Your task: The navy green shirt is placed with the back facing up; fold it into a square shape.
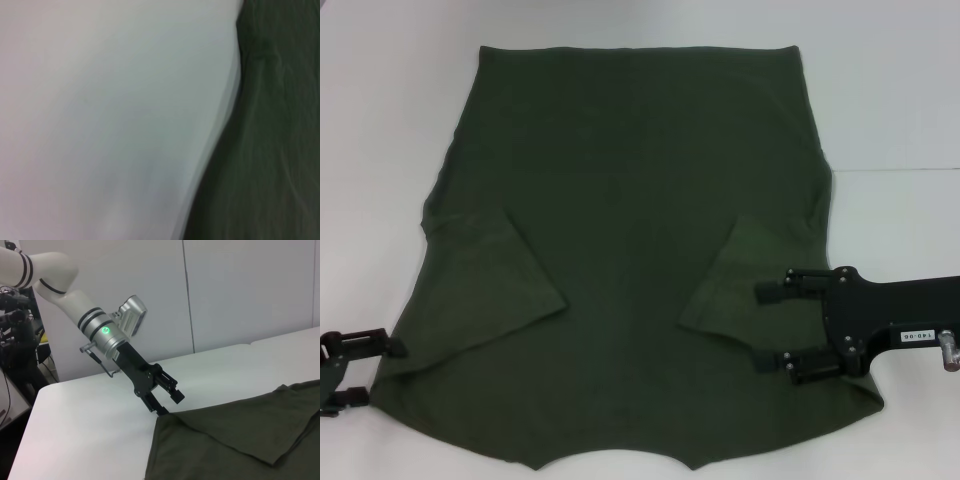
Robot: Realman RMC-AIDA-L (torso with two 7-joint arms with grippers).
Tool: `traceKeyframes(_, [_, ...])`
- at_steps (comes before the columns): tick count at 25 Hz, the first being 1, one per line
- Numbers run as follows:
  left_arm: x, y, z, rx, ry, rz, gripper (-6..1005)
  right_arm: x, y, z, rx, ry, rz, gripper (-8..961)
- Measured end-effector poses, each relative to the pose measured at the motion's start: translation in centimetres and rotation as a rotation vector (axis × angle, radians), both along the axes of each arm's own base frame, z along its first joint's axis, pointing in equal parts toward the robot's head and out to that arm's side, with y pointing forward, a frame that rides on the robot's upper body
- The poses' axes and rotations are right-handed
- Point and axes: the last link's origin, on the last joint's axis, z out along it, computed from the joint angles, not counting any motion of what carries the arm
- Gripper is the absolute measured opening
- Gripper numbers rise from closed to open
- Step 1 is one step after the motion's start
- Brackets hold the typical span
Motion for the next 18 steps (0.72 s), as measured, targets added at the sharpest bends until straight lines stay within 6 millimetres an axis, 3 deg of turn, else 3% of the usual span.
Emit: traceKeyframes(18, [2.7, 2.2, -1.8, -0.007, -0.089, -0.065, 909, -0.3, 0.1, -0.1, -0.001, 0.003, 0.007, 925])
